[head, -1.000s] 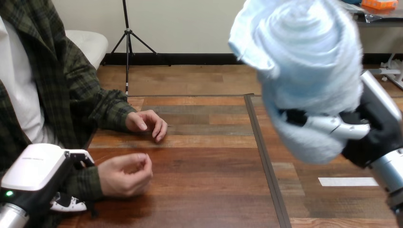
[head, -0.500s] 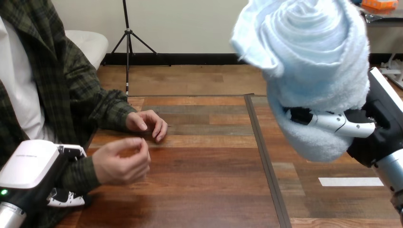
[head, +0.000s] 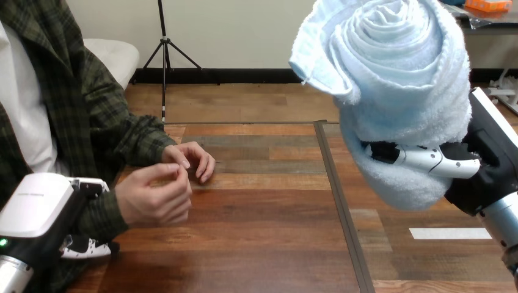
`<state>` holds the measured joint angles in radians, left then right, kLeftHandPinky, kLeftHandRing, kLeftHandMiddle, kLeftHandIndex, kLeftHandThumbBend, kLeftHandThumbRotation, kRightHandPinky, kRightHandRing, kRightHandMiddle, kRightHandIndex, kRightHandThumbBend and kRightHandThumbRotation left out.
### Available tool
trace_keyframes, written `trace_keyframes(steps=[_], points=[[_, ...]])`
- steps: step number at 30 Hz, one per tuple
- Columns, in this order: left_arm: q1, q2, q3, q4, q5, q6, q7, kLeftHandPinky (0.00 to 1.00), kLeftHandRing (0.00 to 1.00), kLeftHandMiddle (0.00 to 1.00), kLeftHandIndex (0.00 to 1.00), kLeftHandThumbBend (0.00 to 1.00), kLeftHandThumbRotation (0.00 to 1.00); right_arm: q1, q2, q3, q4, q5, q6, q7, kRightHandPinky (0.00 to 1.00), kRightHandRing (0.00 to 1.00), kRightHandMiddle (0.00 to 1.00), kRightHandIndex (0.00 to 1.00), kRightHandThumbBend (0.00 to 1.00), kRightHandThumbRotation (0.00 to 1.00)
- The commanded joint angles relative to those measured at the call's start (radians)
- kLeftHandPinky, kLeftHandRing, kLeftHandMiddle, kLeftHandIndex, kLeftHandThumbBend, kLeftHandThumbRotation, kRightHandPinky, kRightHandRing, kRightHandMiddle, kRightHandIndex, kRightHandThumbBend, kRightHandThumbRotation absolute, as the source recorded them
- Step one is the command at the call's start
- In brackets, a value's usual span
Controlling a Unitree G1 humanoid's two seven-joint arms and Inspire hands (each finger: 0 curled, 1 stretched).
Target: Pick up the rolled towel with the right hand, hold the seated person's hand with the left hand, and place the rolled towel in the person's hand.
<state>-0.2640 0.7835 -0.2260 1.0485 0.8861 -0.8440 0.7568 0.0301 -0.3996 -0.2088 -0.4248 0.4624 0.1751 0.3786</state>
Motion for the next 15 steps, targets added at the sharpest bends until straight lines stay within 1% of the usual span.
trace_keyframes(steps=[1,4,7,13,15], points=[[-0.045,0.023,-0.023,0.012,-0.025,-0.019,0.007,0.31,0.34,0.38,0.40,0.96,0.00,-0.045,0.002,-0.033,-0.025,0.028,-0.010,0.002,0.00,0.03,0.07,0.07,0.41,0.00],[-0.044,0.023,-0.023,0.005,-0.032,-0.026,0.011,0.31,0.33,0.38,0.40,0.95,0.00,-0.044,0.001,-0.031,-0.024,0.029,-0.011,0.007,0.00,0.02,0.07,0.07,0.41,0.00],[-0.039,0.023,-0.017,-0.007,-0.047,-0.036,0.001,0.31,0.33,0.38,0.40,0.95,0.00,-0.043,0.004,-0.027,-0.022,0.028,-0.012,0.006,0.00,0.02,0.07,0.07,0.41,0.00],[-0.024,0.018,-0.001,-0.036,-0.099,-0.056,-0.038,0.30,0.34,0.38,0.39,0.94,0.00,-0.036,0.014,-0.017,-0.020,0.023,-0.008,0.001,0.00,0.02,0.06,0.07,0.40,0.00],[-0.014,0.012,0.011,-0.051,-0.134,-0.073,-0.061,0.30,0.34,0.38,0.39,0.94,0.00,-0.033,0.019,-0.006,-0.015,0.010,-0.015,0.001,0.00,0.02,0.06,0.07,0.39,0.00]])
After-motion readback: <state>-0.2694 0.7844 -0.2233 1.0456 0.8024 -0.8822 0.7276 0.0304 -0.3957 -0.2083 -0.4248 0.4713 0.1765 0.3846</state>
